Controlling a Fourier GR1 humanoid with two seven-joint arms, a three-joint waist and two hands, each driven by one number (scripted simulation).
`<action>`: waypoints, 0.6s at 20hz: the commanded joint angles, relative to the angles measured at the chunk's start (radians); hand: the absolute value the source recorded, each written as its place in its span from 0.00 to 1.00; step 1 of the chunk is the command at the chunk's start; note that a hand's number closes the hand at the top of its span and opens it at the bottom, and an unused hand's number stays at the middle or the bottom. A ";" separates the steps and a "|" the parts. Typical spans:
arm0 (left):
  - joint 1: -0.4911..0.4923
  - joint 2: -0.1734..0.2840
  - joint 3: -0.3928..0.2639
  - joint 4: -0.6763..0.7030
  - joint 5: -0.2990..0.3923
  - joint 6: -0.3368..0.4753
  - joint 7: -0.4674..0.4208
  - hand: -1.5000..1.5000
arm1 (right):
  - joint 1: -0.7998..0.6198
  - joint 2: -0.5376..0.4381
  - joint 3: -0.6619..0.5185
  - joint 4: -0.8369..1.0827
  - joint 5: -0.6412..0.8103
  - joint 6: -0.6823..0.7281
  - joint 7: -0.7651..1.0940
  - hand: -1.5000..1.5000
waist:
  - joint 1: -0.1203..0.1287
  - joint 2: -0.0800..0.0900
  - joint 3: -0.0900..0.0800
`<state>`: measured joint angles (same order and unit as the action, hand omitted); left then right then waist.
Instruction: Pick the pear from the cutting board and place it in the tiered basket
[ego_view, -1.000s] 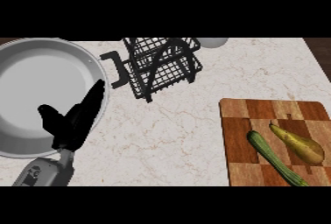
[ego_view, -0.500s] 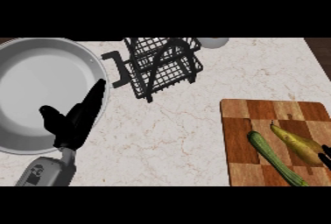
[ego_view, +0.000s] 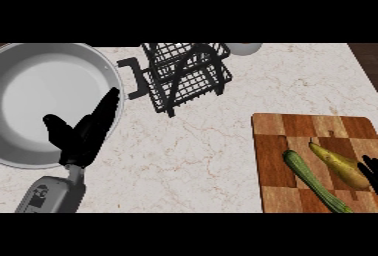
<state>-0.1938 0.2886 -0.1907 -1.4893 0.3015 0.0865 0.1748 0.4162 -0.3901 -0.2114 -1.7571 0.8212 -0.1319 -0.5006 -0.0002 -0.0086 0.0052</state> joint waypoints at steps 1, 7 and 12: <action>0.064 -0.024 -0.028 -0.054 -0.046 0.014 0.027 0.50 | -0.003 0.036 -0.052 0.109 -0.008 -0.088 -0.094 0.00 | -0.002 0.007 -0.005; 0.053 -0.071 -0.011 -0.063 -0.060 -0.001 0.052 0.50 | -0.102 0.007 -0.099 0.201 -0.035 -0.032 -0.123 0.00 | -0.001 0.008 -0.005; 0.007 -0.080 0.040 0.041 -0.071 -0.050 0.018 0.50 | -0.188 0.022 -0.092 0.205 -0.036 0.012 -0.090 0.00 | -0.003 0.009 -0.005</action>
<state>-0.1843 0.2463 -0.1450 -1.5074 0.2512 0.0526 0.2067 0.2770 -0.3755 -0.2921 -1.5691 0.8047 -0.1439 -0.5923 -0.0012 -0.0095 -0.0030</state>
